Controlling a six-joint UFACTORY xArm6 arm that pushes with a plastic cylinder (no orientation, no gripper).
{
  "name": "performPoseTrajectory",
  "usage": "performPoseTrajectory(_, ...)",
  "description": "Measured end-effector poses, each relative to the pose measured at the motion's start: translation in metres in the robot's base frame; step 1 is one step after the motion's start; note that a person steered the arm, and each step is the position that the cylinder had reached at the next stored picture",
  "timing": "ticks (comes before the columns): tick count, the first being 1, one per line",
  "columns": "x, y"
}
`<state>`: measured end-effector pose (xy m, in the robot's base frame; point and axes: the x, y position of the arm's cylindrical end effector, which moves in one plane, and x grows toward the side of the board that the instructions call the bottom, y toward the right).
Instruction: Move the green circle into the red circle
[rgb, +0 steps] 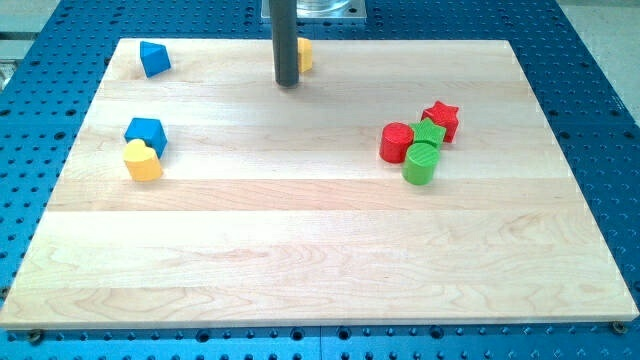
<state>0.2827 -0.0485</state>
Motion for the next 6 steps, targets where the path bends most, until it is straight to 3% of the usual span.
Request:
performPoseTrajectory(2,0.005,-0.006)
performPoseTrajectory(3,0.008,0.018)
performPoseTrajectory(6,0.053,0.27)
